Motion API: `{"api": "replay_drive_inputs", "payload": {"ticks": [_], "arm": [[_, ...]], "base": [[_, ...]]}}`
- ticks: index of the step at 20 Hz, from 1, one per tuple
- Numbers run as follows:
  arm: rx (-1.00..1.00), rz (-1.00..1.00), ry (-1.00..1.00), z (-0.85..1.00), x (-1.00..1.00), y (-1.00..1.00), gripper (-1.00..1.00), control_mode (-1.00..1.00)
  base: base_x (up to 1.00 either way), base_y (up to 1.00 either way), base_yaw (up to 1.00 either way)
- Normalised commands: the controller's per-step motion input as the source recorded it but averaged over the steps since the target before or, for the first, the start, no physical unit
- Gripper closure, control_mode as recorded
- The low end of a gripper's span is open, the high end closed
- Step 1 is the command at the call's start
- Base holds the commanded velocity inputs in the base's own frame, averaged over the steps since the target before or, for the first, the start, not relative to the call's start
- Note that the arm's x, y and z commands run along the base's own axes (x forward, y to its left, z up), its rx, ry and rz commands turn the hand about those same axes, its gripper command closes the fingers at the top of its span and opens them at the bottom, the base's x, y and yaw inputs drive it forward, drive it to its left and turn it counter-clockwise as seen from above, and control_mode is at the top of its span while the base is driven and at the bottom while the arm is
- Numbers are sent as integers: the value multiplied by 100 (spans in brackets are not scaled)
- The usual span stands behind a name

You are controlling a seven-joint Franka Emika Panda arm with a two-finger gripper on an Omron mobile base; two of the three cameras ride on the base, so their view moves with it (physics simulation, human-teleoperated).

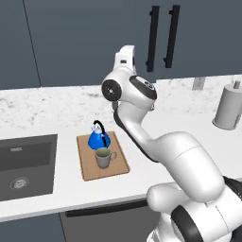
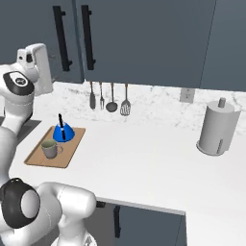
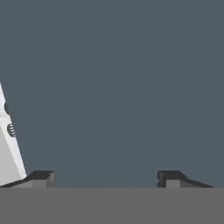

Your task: Pick the kettle from the counter and place it on the tray. Then pick the mug from the cabinet and place it on the tray. Then close the cabinet doors.

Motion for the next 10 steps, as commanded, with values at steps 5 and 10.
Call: {"api": "replay_drive_inputs", "payload": {"ticks": [5,10], "arm": [[-4,0,2,-3,46,-18,-100,-100],[-5,0,0,-3,41,-20,-100,-100]], "base": [[0,0,0],[0,0,0]]}}
